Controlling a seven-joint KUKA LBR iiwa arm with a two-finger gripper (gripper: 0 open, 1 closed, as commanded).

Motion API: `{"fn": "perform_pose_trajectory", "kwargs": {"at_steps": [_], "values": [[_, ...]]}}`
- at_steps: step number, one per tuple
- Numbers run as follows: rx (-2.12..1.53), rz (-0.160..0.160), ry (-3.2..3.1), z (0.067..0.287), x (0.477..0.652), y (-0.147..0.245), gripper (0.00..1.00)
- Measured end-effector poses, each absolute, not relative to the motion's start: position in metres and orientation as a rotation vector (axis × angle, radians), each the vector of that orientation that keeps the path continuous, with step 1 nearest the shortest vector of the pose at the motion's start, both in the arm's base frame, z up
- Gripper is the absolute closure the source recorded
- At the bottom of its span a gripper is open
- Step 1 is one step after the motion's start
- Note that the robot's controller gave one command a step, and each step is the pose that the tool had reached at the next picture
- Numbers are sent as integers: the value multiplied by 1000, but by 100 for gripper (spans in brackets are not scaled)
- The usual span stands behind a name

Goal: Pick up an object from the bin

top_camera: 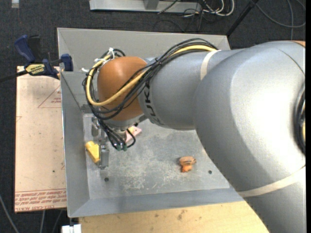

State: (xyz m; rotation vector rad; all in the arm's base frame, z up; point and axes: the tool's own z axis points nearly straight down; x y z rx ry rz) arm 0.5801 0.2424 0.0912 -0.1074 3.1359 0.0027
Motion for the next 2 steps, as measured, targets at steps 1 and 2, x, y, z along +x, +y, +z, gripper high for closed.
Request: {"fn": "perform_pose_trajectory", "kwargs": {"at_steps": [1,2], "values": [[-295,3,3125,81,581,246,0],[-114,0,3137,70,584,249,100]]}}
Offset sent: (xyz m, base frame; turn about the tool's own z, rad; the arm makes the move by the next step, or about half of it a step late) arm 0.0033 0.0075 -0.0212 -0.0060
